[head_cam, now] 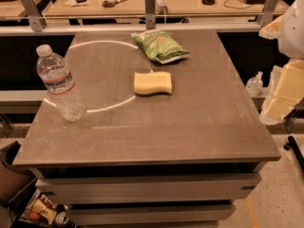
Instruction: Knock water bottle over
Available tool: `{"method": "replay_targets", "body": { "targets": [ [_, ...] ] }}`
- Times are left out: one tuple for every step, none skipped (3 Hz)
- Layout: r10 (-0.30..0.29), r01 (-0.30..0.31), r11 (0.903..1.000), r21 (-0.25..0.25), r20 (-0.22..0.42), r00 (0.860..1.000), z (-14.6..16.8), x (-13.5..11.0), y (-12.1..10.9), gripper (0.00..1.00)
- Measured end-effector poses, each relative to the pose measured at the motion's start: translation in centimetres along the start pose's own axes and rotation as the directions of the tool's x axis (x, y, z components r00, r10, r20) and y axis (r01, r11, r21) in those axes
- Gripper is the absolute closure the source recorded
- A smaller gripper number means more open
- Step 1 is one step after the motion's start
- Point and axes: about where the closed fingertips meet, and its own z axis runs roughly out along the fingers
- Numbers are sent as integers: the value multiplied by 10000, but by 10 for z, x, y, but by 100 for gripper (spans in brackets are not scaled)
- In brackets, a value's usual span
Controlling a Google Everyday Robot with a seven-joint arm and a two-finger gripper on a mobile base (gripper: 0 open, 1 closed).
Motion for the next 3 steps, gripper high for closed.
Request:
{"method": "replay_targets", "body": {
  "targets": [
    [0, 0, 10000, 2, 1, 10000, 0, 0, 0, 0],
    [211, -208, 9998, -44, 856, 9961, 8, -17, 0, 0],
    [733, -715, 9973, -163, 2460, 9665, 26, -48, 6, 0]
  ]
}}
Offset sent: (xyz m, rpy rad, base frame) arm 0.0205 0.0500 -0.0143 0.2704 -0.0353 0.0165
